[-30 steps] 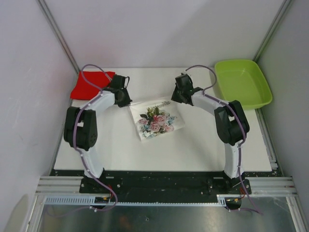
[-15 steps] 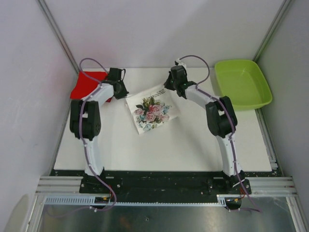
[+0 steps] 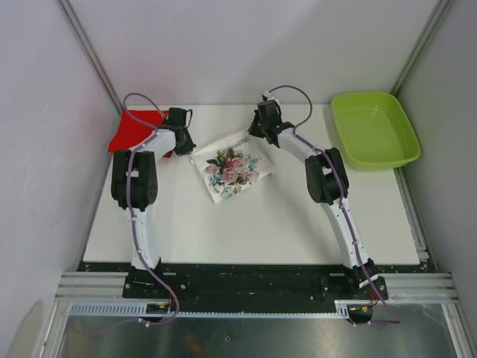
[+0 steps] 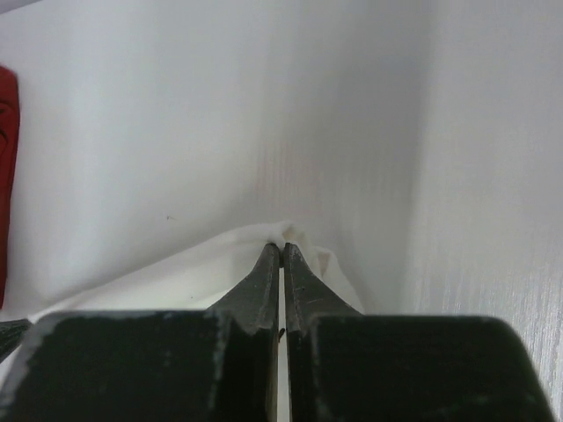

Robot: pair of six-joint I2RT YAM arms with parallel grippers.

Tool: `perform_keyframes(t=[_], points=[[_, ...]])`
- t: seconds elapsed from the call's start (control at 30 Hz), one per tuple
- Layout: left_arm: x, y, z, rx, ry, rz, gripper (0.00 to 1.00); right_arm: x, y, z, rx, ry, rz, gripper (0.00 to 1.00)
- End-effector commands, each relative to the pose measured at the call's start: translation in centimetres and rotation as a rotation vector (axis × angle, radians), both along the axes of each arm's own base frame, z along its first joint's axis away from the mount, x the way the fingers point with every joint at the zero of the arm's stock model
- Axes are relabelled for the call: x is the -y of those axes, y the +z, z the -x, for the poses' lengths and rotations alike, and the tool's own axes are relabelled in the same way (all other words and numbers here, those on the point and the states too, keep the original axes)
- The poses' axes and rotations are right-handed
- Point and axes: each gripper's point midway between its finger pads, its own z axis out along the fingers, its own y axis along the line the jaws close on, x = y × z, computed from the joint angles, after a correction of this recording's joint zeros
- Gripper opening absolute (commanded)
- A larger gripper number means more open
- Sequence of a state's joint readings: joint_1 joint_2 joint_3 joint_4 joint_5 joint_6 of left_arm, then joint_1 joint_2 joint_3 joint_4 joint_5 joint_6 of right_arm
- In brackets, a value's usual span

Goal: Fold and stack the t-shirts
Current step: Fold the long partially folded tshirt into a neat square

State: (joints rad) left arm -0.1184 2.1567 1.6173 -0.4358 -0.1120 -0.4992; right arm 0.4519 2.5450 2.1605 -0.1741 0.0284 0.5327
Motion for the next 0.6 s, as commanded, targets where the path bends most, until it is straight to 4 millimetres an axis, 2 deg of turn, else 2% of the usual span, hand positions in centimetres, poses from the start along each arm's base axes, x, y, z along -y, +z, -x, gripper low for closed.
perform_keyframes(t=[0.0,0.17,0.27,0.4,0.5,0.57], points=[[-2.9,4.6,0.2,0.092,0.074,-0.074,0.00,1.4,1.8,-1.2,0.053,-0.029,0.027,0.00],[-3.0,6.1,1.1,0.117,0.078,-0.066,0.00,1.7,2.1,-1.2,0.061,-0.036,0.031,0.00],[-3.2,6.0,2.0,0.110,0.091,-0.067,0.00,1.6,2.1,-1.4,0.066,-0.037,0.031,0.00],[-3.8,3.2,3.7,0.041,0.125,-0.066,0.00,1.2,1.2,-1.5,0.050,-0.026,0.034,0.01],[-4.0,0.9,4.3,-0.012,0.132,-0.069,0.00,0.8,0.7,-1.5,0.037,-0.008,0.036,0.09],[-4.0,-0.2,4.4,-0.035,0.135,-0.072,0.00,0.7,0.8,-1.3,0.030,0.004,0.045,0.18]])
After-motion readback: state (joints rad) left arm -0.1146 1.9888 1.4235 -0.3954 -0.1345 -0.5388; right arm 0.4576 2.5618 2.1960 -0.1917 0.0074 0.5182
